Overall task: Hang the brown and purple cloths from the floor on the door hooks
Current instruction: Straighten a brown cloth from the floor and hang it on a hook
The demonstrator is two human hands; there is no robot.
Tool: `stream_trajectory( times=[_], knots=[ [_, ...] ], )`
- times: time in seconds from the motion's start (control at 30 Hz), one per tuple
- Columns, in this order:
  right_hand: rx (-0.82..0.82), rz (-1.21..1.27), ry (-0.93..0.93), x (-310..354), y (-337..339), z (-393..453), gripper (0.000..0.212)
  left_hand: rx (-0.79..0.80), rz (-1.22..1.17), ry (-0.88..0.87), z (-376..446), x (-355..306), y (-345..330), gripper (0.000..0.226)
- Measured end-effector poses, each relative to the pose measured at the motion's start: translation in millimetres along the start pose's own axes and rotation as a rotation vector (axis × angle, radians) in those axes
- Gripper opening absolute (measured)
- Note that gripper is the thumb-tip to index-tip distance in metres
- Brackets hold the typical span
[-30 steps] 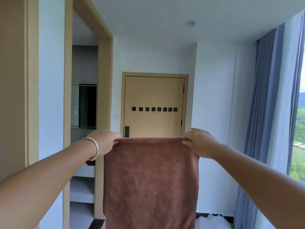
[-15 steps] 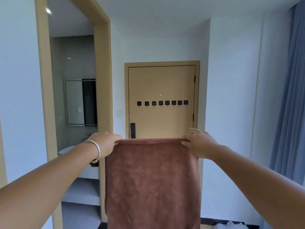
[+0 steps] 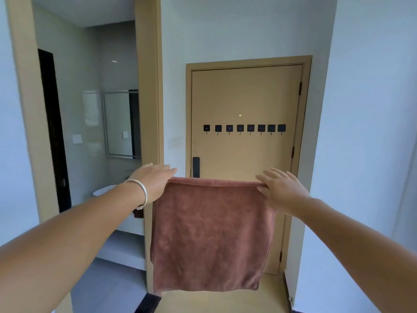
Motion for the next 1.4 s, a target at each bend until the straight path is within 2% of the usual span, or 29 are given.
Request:
stream_trajectory(
  times=[0.23, 0.43, 0.93, 1.07, 1.4],
  knots=[
    [0.015, -0.014, -0.038, -12.4, -53.0, 91.5, 0.050, -0.018, -0.008, -0.042, 78.4, 20.3, -65.7, 0.067],
    [0.003, -0.064, -0.043, -1.3, -78.8, 198.3, 0.050, -0.054, -0.089, -0.021, 161.6, 76.7, -133.3, 0.063],
    [0.056, -0.078, 0.011, 24.4, -180.1, 384.8, 0.049, 0.046, -0.089, 0.001, 302.5, 168.6, -271.4, 0.068],
    [0.050, -0.047, 0.030, 14.5, -214.8, 444.3, 0.049, 0.048, -0.066, 0.026, 353.3, 184.1, -309.9, 0.069],
    [0.029, -0.006, 0.047, -48.2, -288.3, 611.0, 0.048, 0.016, -0.032, 0.054, 520.5, 203.9, -376.6, 0.053]
  ],
)
Point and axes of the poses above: each hand's wrist, its own z-axis towards the middle knuckle, its own y-axis out of the back of the hand, x = y × z, the point moved 2 cm from there along z, towards the middle knuckle
